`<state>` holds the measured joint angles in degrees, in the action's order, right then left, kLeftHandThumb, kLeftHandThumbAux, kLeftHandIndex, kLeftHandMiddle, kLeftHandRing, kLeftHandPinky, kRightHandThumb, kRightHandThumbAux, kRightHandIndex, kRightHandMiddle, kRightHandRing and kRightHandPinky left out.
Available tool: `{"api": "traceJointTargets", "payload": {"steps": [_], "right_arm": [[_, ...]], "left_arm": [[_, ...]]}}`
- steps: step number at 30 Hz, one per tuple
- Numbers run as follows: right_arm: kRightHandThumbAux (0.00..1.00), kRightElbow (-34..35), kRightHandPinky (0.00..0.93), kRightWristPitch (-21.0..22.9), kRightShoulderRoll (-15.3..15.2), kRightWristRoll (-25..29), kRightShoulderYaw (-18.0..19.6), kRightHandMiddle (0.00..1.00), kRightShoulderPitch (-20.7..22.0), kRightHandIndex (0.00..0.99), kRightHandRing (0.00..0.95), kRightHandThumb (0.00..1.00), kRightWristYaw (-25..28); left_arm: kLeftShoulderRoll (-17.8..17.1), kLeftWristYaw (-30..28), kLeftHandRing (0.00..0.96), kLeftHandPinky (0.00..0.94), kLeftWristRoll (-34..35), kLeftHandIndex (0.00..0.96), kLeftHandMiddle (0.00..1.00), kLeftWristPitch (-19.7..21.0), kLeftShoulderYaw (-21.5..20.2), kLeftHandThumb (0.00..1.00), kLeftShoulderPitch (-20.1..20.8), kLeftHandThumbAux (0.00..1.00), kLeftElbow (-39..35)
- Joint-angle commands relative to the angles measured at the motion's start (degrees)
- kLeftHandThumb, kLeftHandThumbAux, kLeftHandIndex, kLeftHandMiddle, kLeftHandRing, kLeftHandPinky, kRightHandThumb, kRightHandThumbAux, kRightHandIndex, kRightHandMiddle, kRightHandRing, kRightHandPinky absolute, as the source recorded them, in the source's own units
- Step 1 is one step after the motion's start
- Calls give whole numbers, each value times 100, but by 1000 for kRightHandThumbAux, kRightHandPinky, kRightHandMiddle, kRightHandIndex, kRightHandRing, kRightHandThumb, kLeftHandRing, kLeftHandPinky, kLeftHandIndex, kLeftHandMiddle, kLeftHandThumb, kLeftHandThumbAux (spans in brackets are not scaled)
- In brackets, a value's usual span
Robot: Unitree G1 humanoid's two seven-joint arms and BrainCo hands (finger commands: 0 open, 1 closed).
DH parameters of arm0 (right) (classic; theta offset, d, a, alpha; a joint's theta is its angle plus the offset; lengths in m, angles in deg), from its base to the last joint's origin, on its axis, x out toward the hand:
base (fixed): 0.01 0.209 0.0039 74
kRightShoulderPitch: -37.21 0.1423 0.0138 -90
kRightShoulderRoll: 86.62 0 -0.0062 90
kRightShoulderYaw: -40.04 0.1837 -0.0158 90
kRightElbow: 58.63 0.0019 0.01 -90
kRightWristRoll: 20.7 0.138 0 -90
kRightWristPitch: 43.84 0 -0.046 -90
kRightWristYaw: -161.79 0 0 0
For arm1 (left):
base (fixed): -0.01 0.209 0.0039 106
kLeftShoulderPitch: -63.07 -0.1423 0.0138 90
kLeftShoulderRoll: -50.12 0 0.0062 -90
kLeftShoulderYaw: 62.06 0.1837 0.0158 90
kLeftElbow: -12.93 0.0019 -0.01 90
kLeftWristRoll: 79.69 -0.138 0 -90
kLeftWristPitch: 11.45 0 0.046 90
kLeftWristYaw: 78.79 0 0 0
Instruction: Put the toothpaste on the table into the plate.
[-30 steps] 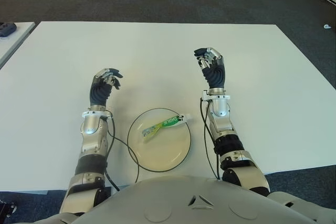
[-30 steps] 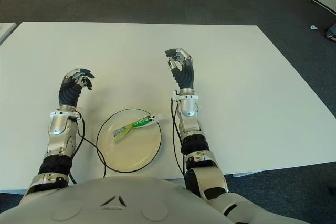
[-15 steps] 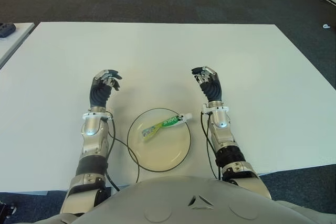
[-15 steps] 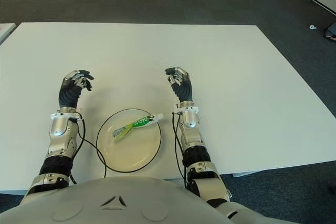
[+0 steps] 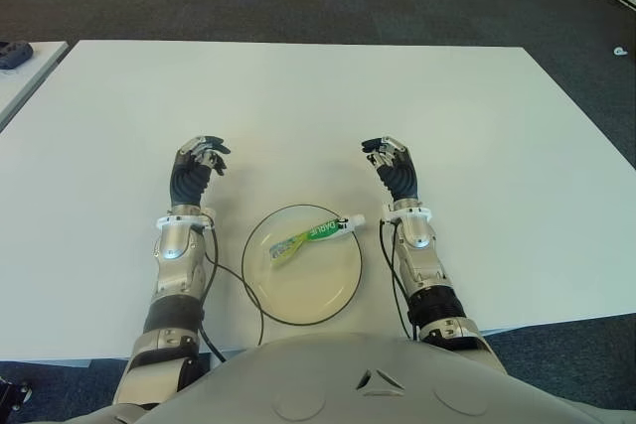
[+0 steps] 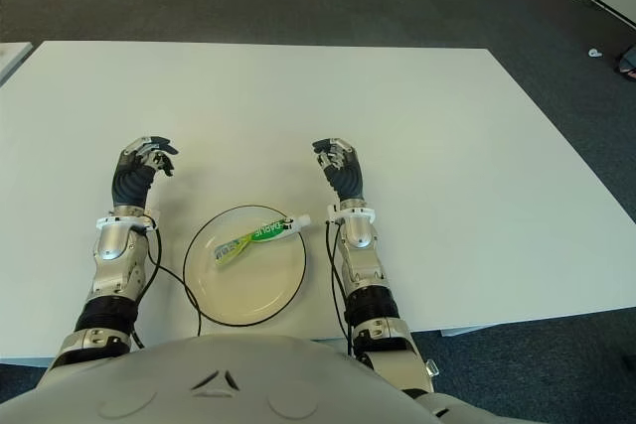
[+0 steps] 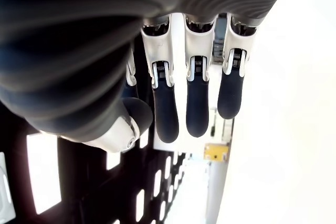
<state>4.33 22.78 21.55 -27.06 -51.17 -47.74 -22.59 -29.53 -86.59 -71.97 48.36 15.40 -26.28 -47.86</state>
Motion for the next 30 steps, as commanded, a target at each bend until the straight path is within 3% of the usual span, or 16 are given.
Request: {"api": "traceJointTargets", "payload": {"steps": [1,18,30], "right_arm": [[738,-18,369,211,66,53,12,392,-140,416,362,686,-76],[734,466,387,875,223,55,-60,405,-437,422,379,697,-247],[734,742,407,1079,213,132,-75,416,-571,421,395,698,-153]], "left_arm": [[-69,113,672,674,-163,421,518,-72,18,837,-16,673,153],[-125,127,678,681,-238,420,518,-252,20,837,-18,674,425],[-125,58,679,676,-183,419,519,-155,36,838,-191,673,332]]}}
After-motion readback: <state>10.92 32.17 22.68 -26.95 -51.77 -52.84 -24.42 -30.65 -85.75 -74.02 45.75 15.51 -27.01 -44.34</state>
